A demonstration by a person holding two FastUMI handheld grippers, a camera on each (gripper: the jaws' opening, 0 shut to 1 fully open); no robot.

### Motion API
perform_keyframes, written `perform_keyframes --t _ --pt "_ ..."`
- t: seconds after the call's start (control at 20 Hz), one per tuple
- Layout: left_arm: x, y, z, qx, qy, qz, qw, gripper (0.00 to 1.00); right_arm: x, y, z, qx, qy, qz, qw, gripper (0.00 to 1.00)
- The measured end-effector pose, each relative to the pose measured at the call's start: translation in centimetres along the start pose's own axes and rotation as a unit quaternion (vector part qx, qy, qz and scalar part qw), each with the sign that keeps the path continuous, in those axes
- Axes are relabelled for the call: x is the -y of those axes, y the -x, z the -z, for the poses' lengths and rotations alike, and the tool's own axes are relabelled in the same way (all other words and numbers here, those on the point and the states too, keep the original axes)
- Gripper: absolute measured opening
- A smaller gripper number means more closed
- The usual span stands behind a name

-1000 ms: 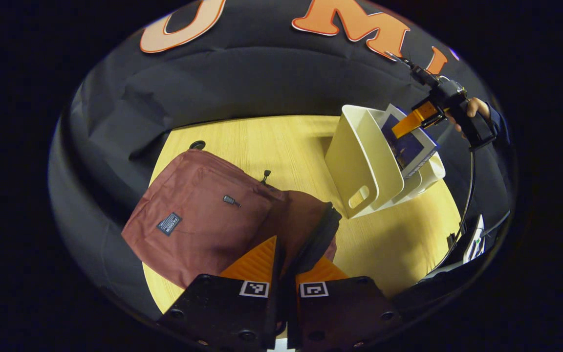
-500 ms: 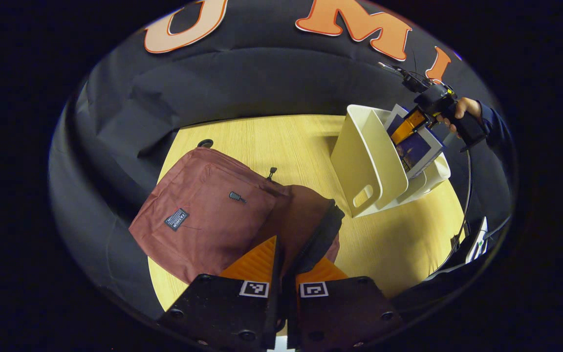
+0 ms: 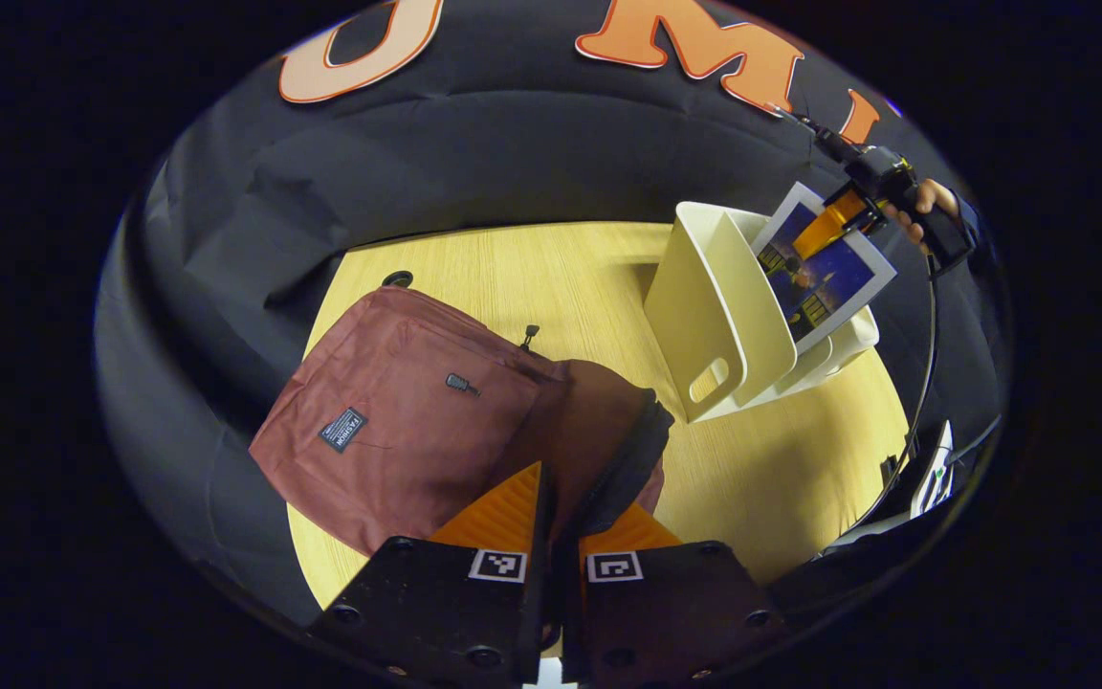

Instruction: Open the schoolbag, grab two books from the bookshelf and put them into the schoolbag.

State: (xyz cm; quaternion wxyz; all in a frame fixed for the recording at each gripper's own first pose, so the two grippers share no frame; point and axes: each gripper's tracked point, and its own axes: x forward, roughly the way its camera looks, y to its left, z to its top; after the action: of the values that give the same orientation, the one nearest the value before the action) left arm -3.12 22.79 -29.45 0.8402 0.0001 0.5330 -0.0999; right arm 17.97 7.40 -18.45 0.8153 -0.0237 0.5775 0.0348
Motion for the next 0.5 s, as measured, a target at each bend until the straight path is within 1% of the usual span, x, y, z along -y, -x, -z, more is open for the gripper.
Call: perform_keyframes --t 0.2,0.3,0.5 --pt "0.1 -0.4 -0.3 -0.005 -0.021 0.029 0.999 0.09 0.1 5.5 1.0 0.037 -0.015 0.001 0.999 0.40" --pt "-0.1 -0.3 -0.6 -0.004 -0.042 0.040 0.998 0.09 0.4 7.8 1.6 0.053 -0.030 0.007 0.998 0.40" --pt "-0.7 0.3 -1.2 0.005 -0.088 0.050 0.995 0.09 0.2 11.9 2.9 0.086 -0.058 0.016 0.994 0.40"
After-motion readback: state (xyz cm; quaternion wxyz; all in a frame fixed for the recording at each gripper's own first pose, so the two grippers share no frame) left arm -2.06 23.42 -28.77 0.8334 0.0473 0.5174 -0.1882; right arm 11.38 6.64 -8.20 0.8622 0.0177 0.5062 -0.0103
